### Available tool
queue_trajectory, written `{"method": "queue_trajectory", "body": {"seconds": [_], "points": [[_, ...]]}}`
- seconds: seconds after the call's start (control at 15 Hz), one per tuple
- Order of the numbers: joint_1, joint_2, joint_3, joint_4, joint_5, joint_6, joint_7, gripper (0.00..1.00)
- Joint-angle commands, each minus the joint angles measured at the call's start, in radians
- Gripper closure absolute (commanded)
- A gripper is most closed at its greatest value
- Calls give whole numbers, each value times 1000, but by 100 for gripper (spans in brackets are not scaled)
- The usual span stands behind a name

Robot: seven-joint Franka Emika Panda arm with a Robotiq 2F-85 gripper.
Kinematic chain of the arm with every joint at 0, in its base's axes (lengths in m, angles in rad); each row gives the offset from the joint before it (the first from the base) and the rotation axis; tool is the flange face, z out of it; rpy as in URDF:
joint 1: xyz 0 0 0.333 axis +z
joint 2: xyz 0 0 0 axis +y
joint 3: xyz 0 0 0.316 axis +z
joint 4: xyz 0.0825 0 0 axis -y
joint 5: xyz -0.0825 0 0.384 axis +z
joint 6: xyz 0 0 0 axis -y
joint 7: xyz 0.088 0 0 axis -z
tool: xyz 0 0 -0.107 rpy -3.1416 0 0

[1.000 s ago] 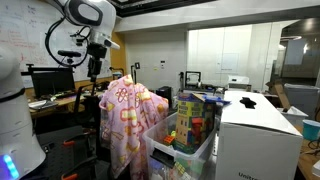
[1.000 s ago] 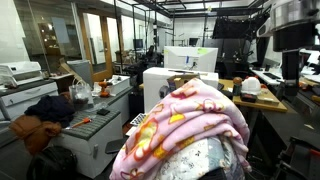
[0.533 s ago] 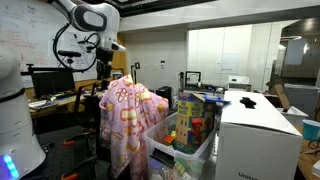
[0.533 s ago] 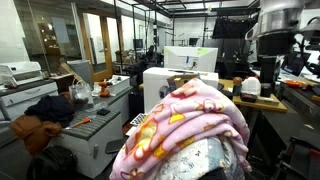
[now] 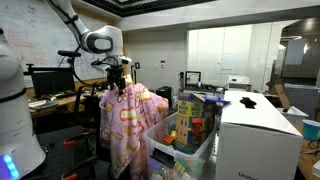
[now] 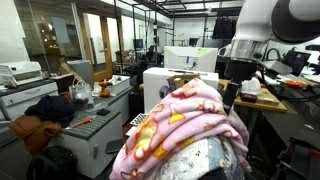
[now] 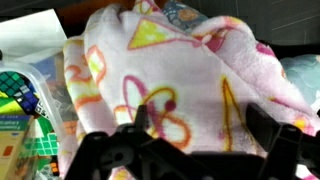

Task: Place the pink fleece blanket on the clear storage bin

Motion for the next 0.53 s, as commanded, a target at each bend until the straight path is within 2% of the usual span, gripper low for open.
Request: {"method": "queue_trajectory", "body": {"seconds": [0.0,0.33,0.4,0.47], "points": [[27,125,30,52,-12,159,-61,0],[48,198,44,78,17,328,-211,0],[57,212,43,86,54,349,-255,25],[64,225,42,93,88,364,-299,26]]}}
